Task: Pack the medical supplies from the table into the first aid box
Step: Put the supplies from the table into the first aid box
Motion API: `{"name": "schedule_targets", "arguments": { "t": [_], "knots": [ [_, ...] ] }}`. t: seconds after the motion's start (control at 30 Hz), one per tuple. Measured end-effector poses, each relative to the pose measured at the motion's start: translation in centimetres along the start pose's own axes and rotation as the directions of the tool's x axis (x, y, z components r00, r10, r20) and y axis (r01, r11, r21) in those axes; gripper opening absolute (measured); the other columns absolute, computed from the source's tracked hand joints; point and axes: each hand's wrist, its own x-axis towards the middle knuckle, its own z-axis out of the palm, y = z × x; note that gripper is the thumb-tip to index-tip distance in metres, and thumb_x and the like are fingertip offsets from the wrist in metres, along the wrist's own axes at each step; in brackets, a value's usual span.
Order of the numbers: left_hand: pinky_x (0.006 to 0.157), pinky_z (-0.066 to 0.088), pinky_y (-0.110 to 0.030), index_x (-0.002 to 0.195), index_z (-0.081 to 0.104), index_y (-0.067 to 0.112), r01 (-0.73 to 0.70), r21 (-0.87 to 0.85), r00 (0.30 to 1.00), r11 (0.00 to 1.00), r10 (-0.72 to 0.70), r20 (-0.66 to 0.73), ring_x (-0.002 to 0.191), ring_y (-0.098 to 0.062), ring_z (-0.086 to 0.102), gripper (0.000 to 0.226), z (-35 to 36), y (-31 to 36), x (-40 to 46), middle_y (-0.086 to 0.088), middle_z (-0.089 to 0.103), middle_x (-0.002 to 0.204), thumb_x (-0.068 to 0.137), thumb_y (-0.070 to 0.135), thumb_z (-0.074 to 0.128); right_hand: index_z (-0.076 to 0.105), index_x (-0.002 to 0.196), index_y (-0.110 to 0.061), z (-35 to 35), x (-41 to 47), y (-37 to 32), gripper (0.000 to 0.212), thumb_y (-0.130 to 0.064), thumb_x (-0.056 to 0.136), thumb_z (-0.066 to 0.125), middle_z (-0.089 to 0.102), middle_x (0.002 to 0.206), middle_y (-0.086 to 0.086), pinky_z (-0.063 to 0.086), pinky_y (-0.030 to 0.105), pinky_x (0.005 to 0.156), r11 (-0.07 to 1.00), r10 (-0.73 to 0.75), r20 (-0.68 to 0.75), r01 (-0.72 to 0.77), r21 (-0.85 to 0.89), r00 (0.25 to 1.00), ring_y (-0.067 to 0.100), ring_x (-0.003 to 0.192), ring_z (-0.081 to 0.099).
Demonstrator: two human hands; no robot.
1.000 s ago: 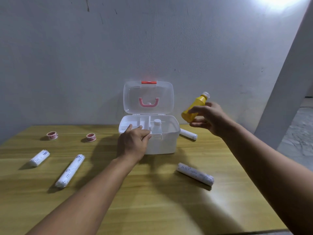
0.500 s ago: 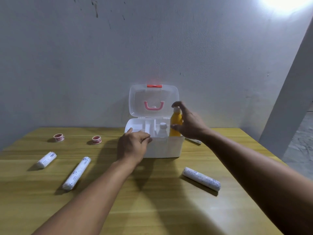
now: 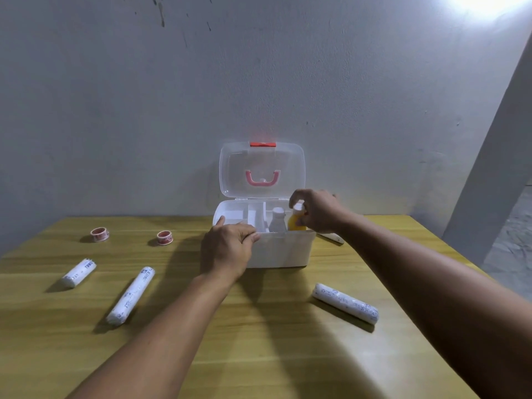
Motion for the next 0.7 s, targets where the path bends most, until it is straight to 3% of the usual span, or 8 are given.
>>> {"name": "schedule_targets", "arguments": {
  "t": [0.2, 0.3, 0.4, 0.47, 0.53, 0.6, 0.7],
  "knots": [
    [0.112, 0.022, -0.025, 0.073, 0.072, 0.002, 0.001, 0.014, 1.000, 1.000, -0.001, 0.017, 0.078, -0.041, 0.066, 0.020, 0.1, -0.3, 0.1, -0.018, 0.073, 0.077, 0.082, 0.020, 0.072, 0.059, 0.125, -0.025, -1.0, 0.4, 0.0, 0.038, -0.022, 0.087, 0.066, 0.067, 0.121, 0.004, 0.045, 0.046, 0.099, 1.000, -0.013, 0.075, 0.012, 0.013, 0.997, 0.026, 0.112, 0.060],
    [0.112, 0.025, -0.028, 0.073, 0.073, 0.003, -0.019, 0.011, 1.000, 1.000, 0.019, 0.011, 0.075, -0.039, 0.066, 0.017, 0.2, -0.2, 0.0, -0.016, 0.074, 0.077, 0.081, 0.017, 0.072, 0.063, 0.121, -0.015, -1.8, 0.5, 1.0, 0.036, -0.011, 0.084, 0.066, 0.069, 0.116, 0.009, 0.053, 0.040, 0.094, 0.949, 0.073, 0.023, -0.077, 0.306, 0.997, 0.023, 0.103, 0.065],
    [0.111, 0.026, -0.032, 0.074, 0.076, 0.004, -0.048, -0.014, 0.999, 0.999, 0.047, -0.024, 0.072, -0.034, 0.069, 0.008, 0.3, 0.0, -0.3, -0.011, 0.076, 0.077, 0.078, 0.011, 0.075, 0.068, 0.110, -0.002, -1.6, 0.6, 2.6, 0.029, 0.004, 0.085, 0.054, 0.070, 0.110, 0.018, 0.056, 0.040, 0.089, 0.774, 0.267, -0.021, -0.202, 0.600, 0.963, 0.027, 0.095, 0.066],
    [0.111, 0.027, -0.034, 0.075, 0.076, 0.005, -0.058, -0.030, 0.998, 0.998, 0.057, -0.042, 0.074, -0.033, 0.070, 0.005, 0.4, 0.1, -0.5, -0.009, 0.076, 0.077, 0.077, 0.009, 0.076, 0.069, 0.107, -0.002, -0.3, 0.6, 4.2, 0.029, 0.004, 0.086, 0.050, 0.070, 0.112, 0.019, 0.053, 0.043, 0.092, 0.826, 0.311, -0.018, -0.261, 0.499, 0.950, 0.031, 0.100, 0.065],
    [0.111, 0.027, -0.035, 0.076, 0.077, 0.006, -0.067, -0.039, 0.997, 0.997, 0.065, -0.045, 0.077, -0.033, 0.071, 0.003, 0.5, 0.0, -0.5, -0.008, 0.077, 0.078, 0.077, 0.009, 0.076, 0.068, 0.113, -0.006, 1.6, 0.2, 5.5, 0.035, 0.000, 0.086, 0.048, 0.067, 0.120, 0.014, 0.050, 0.038, 0.093, 0.928, 0.283, 0.054, -0.288, 0.235, 0.958, 0.033, 0.109, 0.062],
    [0.112, 0.028, -0.037, 0.077, 0.077, 0.007, -0.070, -0.044, 0.996, 0.997, 0.068, -0.056, 0.081, -0.032, 0.072, 0.003, 0.6, -0.2, -0.6, -0.007, 0.077, 0.080, 0.076, 0.010, 0.077, 0.064, 0.119, -0.012, 3.5, -0.5, 6.5, 0.038, -0.007, 0.085, 0.049, 0.066, 0.121, 0.013, 0.050, 0.034, 0.084, 0.964, 0.259, 0.146, -0.265, 0.027, 0.955, 0.033, 0.106, 0.061],
    [0.113, 0.032, -0.044, 0.080, 0.078, 0.009, -0.059, -0.063, 0.997, 0.996, 0.055, -0.055, 0.096, -0.027, 0.072, 0.004, 0.8, -0.4, -0.6, -0.005, 0.078, 0.085, 0.076, 0.009, 0.077, 0.068, 0.113, -0.016, 4.6, -1.3, 7.6, 0.036, -0.009, 0.081, 0.055, 0.069, 0.111, 0.013, 0.048, 0.031, 0.074, 0.965, 0.260, 0.114, -0.254, -0.065, 0.959, 0.034, 0.100, 0.063]
  ]
}}
